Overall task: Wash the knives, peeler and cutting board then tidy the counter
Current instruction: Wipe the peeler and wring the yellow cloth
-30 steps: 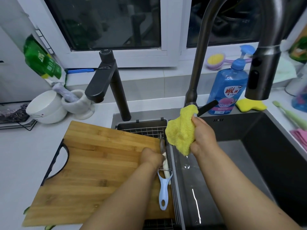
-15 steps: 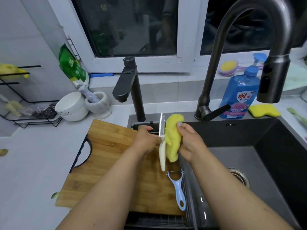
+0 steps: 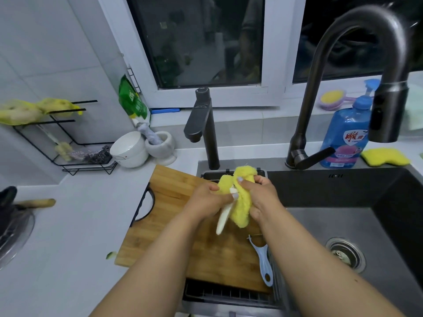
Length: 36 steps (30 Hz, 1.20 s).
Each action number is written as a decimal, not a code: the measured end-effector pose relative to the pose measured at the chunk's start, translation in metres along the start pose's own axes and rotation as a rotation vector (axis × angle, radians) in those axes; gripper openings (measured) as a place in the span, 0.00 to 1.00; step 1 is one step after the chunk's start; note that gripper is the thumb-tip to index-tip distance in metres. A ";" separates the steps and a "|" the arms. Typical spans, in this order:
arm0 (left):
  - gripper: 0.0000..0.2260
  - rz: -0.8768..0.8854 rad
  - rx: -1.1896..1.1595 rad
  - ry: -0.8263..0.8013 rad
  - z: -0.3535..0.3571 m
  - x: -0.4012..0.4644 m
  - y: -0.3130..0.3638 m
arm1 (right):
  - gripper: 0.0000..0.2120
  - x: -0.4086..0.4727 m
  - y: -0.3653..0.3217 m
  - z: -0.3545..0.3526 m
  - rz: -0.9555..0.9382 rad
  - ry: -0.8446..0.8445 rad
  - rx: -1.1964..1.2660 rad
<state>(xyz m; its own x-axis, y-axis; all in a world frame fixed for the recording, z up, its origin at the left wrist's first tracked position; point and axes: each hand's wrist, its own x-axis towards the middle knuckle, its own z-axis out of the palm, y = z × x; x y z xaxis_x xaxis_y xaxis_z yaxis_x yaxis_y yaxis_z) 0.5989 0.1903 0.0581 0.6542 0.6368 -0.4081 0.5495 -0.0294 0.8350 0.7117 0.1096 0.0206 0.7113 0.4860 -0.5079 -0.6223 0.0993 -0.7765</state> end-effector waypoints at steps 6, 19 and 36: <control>0.13 0.022 0.048 0.000 -0.012 -0.018 -0.006 | 0.20 -0.009 0.010 0.019 0.033 -0.029 -0.109; 0.07 0.036 0.245 0.067 -0.071 -0.060 -0.045 | 0.22 -0.011 0.038 0.049 0.070 0.042 -0.121; 0.09 -0.114 -0.661 0.266 -0.133 -0.101 -0.068 | 0.10 -0.077 0.039 0.103 -0.567 -0.113 -0.955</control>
<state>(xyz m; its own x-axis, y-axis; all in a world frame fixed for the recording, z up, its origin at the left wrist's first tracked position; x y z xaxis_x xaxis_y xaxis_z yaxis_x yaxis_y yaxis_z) 0.4260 0.2304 0.0920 0.4169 0.7766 -0.4723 0.1225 0.4669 0.8758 0.5992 0.1653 0.0674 0.7487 0.6628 0.0105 0.3245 -0.3526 -0.8777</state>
